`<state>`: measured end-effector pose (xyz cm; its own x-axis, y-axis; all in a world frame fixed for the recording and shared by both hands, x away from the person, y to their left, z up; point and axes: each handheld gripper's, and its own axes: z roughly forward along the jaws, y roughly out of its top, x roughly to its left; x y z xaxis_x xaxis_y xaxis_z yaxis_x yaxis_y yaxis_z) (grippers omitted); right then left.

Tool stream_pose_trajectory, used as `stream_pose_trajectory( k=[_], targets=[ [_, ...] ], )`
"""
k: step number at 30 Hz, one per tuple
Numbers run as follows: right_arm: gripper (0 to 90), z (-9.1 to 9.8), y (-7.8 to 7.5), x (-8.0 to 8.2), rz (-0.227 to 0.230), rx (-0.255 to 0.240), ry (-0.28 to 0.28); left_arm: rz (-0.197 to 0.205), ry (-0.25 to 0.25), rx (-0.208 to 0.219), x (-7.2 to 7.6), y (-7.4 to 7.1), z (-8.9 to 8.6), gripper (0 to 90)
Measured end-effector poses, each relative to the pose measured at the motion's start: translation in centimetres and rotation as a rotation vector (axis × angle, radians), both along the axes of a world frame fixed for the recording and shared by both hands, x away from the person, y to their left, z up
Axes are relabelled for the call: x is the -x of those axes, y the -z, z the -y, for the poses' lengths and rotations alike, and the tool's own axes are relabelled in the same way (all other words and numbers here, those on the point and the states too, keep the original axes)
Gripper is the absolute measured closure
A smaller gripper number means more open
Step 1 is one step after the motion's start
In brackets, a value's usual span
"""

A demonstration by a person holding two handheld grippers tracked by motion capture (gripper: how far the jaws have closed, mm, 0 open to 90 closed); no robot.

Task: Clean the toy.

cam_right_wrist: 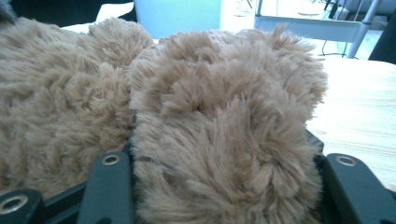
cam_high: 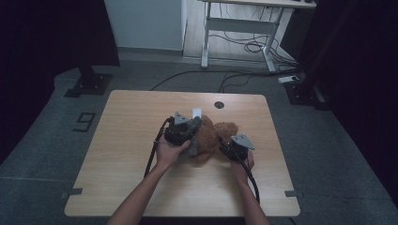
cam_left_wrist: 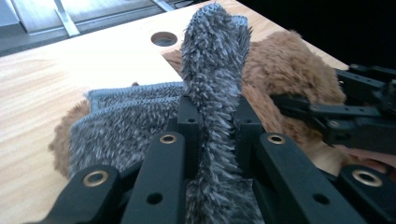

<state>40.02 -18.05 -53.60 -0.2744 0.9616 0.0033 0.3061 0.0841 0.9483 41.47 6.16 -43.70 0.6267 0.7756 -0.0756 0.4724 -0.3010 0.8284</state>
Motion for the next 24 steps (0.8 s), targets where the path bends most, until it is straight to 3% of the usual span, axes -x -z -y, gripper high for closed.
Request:
stream_pose_trajectory(
  k=[5, 8, 10, 13, 17, 19, 24],
  targets=[
    [42.9, 0.7, 0.3, 0.7, 0.021, -0.004, -0.058, -0.015, -0.004, 0.03, -1.5, -0.5, 0.6, 77.3],
    [42.6, 1.1, 0.4, 1.1, 0.025, -0.011, -0.088, -0.078, 0.017, -0.019, -2.2, 0.9, 1.7, 77.3],
    [41.6, 1.3, 0.3, 1.3, 0.021, -0.005, -0.105, -0.079, 0.01, -0.006, -2.1, 1.9, 1.7, 77.7],
    [36.4, 1.5, 0.1, 1.5, 0.005, -0.007, -0.124, -0.068, 0.009, 0.019, -1.0, 3.0, 1.1, 78.7],
    [25.0, 2.3, -0.5, 2.1, -0.042, -0.073, -0.173, -0.071, 0.029, 0.076, 0.7, 4.0, -0.1, 79.6],
    [16.2, 2.8, -1.0, 2.5, -0.065, -0.102, -0.184, -0.063, 0.035, 0.082, 1.5, 4.2, -0.4, 79.8],
    [8.1, 3.6, -2.3, 3.2, -0.091, -0.148, -0.231, -0.034, 0.034, 0.111, 3.7, 5.0, -0.9, 80.0]
  ],
)
